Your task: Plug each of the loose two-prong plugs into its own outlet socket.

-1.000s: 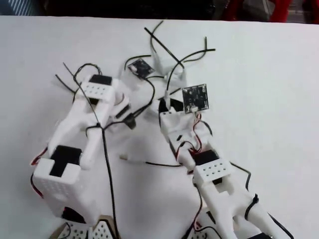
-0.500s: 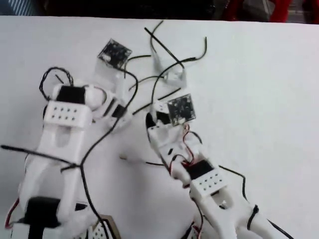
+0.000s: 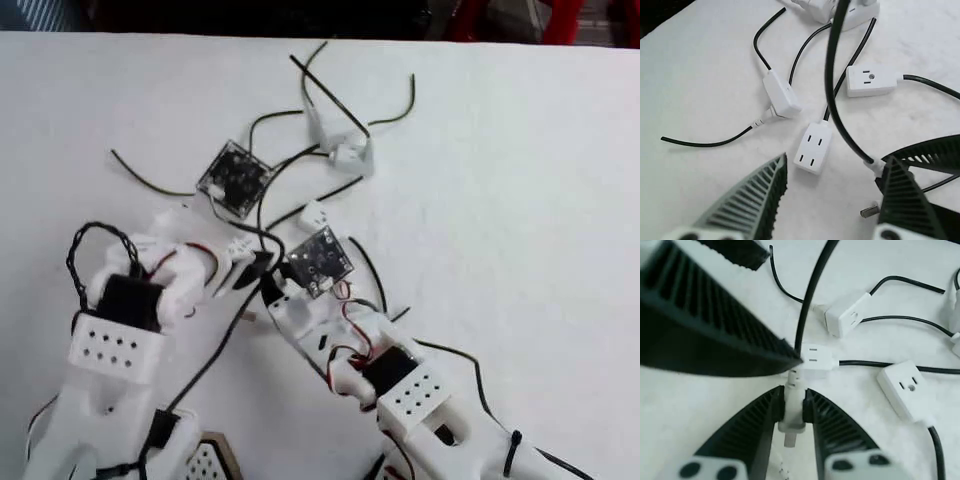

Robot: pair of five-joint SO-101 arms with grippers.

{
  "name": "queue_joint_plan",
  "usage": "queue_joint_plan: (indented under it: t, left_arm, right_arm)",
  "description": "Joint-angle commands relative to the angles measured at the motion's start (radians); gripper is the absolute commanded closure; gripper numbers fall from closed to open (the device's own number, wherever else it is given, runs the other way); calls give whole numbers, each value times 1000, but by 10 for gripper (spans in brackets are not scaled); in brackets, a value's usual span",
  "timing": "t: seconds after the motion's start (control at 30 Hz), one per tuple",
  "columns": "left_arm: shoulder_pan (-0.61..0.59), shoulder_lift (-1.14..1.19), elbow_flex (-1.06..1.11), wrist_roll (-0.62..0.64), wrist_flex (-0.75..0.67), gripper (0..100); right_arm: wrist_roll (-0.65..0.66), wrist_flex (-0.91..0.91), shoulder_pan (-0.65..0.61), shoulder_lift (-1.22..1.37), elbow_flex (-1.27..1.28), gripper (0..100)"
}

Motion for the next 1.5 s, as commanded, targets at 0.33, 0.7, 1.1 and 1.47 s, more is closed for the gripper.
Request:
queue_joint_plan:
  t: [0.33, 0.7, 1.1, 1.47]
  left_arm:
    - [-163, -246, 98, 9, 5, 706]
    - [-213, -246, 253, 37, -192, 706]
    - [18, -254, 167, 71, 17, 709]
    - [-294, -254, 155, 250, -32, 710]
  right_arm:
    - [8, 10, -10, -25, -9, 981]
    - [6, 53, -102, -27, -14, 981]
    - [6, 48, -102, -25, -14, 981]
    - [12, 47, -53, -24, -25, 981]
